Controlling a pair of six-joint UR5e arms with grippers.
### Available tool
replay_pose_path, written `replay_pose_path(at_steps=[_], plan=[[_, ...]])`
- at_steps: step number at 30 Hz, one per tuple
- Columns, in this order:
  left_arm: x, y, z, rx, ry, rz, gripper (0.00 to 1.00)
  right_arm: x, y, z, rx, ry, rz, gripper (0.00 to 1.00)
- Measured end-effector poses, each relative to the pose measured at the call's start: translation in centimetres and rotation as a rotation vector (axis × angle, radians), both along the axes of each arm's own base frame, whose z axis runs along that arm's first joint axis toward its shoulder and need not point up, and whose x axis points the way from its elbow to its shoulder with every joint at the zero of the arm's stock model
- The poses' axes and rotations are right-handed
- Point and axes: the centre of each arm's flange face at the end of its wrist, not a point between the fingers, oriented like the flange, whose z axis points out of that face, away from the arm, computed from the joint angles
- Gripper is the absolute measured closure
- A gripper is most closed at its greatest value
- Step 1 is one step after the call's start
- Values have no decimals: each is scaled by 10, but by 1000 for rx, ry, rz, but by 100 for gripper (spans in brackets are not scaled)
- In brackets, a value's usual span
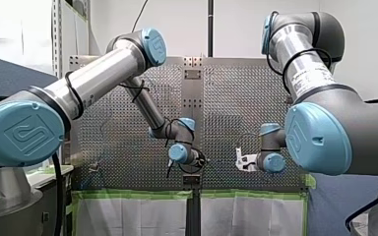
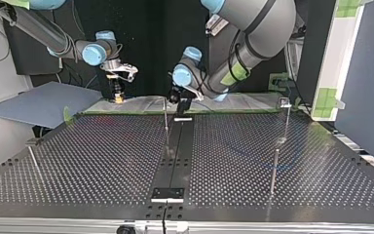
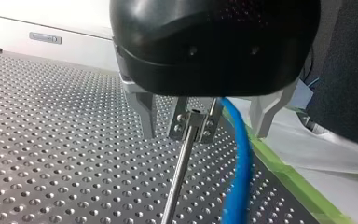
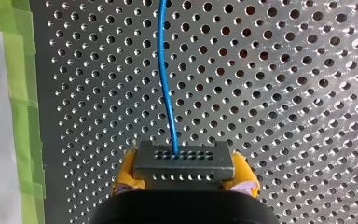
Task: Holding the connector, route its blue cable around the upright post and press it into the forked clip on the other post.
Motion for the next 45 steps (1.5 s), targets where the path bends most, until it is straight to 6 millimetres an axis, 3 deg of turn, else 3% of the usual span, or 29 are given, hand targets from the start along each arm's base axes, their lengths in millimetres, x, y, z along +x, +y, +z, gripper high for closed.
replay_pose_path(at_steps=[11, 45], plan=[[-12, 7, -11, 6, 16, 0, 0, 1, 0, 0, 0, -1, 8, 100], [-18, -6, 12, -31, -6, -24, 0, 1, 0, 0, 0, -3, 9, 100]])
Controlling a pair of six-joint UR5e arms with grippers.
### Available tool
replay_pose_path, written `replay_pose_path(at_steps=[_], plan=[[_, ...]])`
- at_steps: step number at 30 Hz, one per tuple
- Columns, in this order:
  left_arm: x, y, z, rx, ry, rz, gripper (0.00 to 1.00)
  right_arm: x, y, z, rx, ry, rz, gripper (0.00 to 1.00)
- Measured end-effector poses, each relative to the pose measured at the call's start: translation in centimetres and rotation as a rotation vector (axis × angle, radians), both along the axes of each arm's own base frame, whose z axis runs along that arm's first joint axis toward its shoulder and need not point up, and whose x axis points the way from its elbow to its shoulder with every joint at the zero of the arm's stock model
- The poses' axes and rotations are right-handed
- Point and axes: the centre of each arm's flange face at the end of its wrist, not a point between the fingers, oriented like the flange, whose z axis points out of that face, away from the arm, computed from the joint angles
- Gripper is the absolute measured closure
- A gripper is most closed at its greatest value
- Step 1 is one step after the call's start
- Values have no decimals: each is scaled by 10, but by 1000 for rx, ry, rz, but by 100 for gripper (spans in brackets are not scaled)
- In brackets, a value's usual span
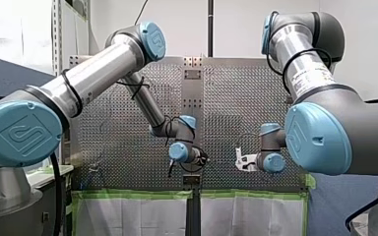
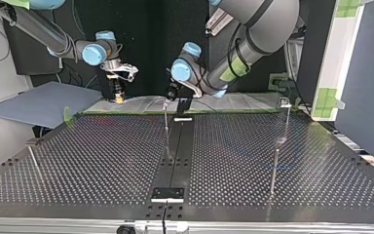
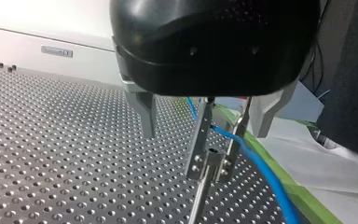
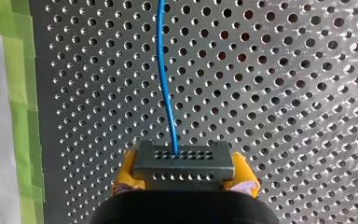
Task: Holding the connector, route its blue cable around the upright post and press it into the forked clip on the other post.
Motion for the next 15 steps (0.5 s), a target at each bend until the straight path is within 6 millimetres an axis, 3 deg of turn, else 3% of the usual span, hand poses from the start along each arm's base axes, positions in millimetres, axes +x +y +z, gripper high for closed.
replay_pose_path(at_steps=[15], plan=[[-11, -16, 4, -18, -13, -62, 0, 0, 0, 0, 3, 0, 4, 100]])
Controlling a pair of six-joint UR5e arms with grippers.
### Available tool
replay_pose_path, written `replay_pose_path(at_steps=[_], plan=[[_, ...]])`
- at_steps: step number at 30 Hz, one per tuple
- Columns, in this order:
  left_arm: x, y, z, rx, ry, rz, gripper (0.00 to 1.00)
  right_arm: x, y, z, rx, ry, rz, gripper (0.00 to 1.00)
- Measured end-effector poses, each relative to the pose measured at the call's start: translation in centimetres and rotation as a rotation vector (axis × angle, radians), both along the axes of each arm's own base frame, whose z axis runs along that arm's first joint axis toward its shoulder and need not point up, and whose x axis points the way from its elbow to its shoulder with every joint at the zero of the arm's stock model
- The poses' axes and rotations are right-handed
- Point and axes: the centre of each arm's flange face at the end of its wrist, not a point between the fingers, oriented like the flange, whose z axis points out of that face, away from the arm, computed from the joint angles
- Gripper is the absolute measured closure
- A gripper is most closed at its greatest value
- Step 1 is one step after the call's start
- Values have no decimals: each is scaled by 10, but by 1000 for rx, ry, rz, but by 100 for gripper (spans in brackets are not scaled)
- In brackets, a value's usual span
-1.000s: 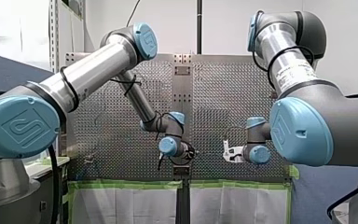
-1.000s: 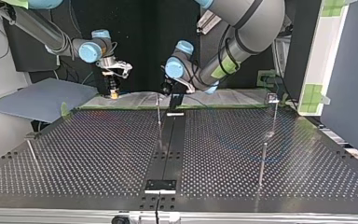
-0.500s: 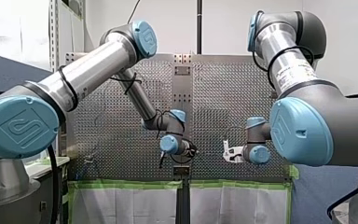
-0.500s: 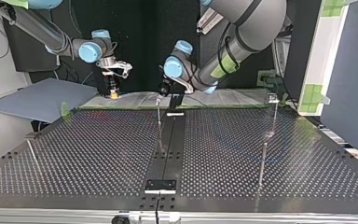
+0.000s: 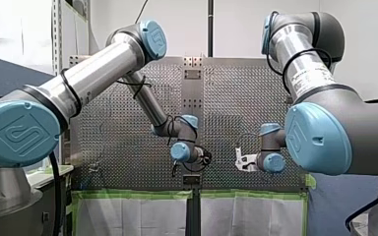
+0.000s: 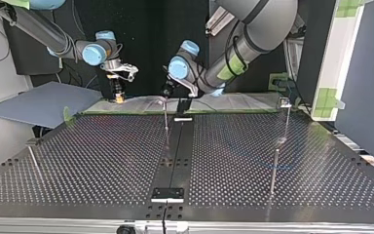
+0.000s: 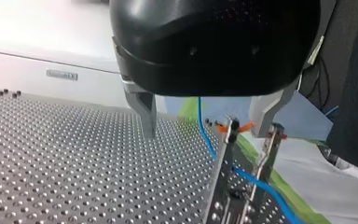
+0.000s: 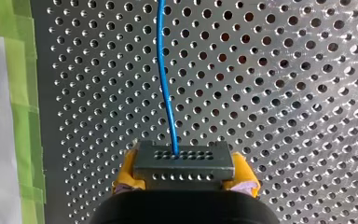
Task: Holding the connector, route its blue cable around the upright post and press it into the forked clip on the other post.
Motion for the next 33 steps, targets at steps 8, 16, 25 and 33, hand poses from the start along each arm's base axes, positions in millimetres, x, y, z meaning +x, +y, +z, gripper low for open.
replay_pose_path(at_steps=[8, 16, 25, 33], plan=[[-5, -7, 0, -19, 12, -45, 0, 0, 0, 0, 1, 0, 1, 100], [-10, -11, -1, -25, 17, -61, 0, 1, 1, 0, 7, 3, 3, 100], [-15, -16, 0, -46, 26, -69, 0, 1, 2, -1, 8, 3, 4, 100], [-28, -31, 1, -101, 44, -88, 0, 1, 2, -1, 7, 3, 4, 100]])
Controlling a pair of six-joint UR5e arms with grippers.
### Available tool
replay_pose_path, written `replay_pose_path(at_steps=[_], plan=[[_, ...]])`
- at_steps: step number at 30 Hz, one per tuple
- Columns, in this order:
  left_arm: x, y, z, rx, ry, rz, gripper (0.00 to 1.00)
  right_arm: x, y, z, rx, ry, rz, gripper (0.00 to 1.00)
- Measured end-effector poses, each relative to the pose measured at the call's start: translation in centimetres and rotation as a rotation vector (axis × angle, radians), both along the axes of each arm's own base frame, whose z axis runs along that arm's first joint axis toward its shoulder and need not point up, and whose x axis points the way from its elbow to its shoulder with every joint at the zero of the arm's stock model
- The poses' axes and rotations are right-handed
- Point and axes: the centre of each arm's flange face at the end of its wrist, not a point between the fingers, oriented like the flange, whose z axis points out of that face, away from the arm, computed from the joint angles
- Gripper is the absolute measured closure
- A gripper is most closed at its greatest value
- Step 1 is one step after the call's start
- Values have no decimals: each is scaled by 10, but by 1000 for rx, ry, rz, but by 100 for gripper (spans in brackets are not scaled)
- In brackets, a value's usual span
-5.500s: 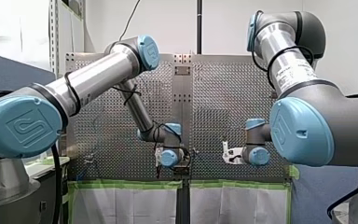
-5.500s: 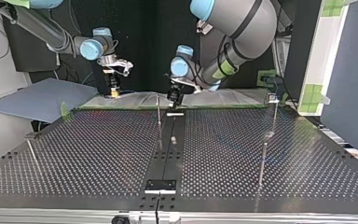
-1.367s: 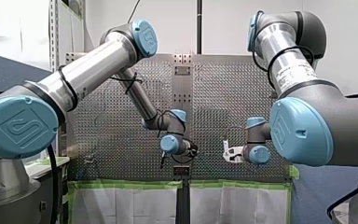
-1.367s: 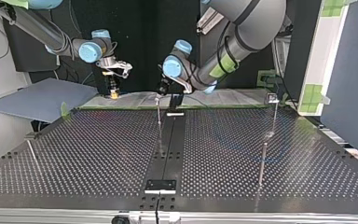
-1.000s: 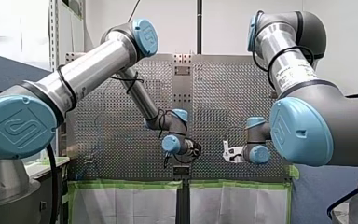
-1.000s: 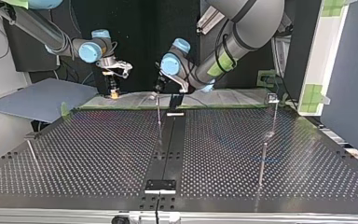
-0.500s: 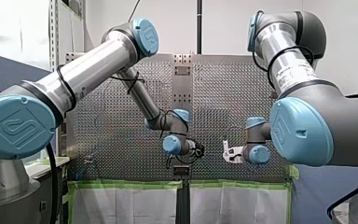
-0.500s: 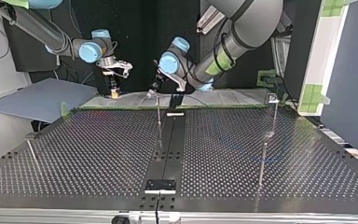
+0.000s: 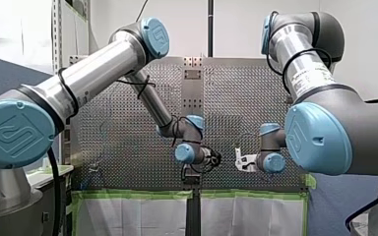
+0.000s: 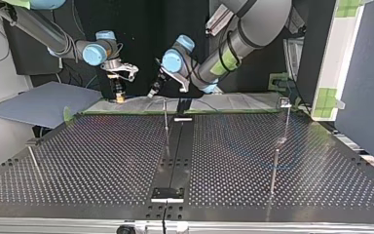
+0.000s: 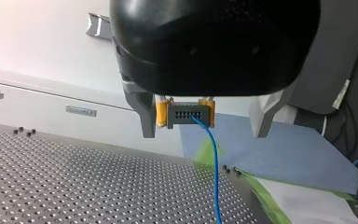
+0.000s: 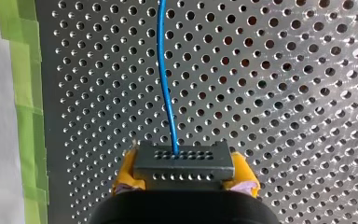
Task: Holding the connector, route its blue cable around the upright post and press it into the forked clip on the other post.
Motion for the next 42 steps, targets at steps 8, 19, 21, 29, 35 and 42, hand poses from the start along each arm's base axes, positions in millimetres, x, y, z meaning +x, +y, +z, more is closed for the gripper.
replay_pose_path(at_steps=[8, 19, 21, 29, 35, 42], plan=[[-9, -10, 1, -58, 13, 14, 0, 0, 0, 0, 0, 0, 1, 100], [-23, -6, -8, -50, 45, 60, 0, 1, 1, -1, 6, 3, 2, 100], [-22, -1, -11, -31, 46, 79, 0, 1, 1, -1, 7, 3, 2, 100], [-17, 15, -15, 50, 40, 143, 0, 1, 2, -1, 9, 5, 3, 100], [-16, 21, -16, 89, 36, 183, 0, 1, 2, -1, 12, 6, 3, 100], [-17, 27, -17, 126, 40, 233, 0, 1, 2, -1, 12, 6, 3, 100]])
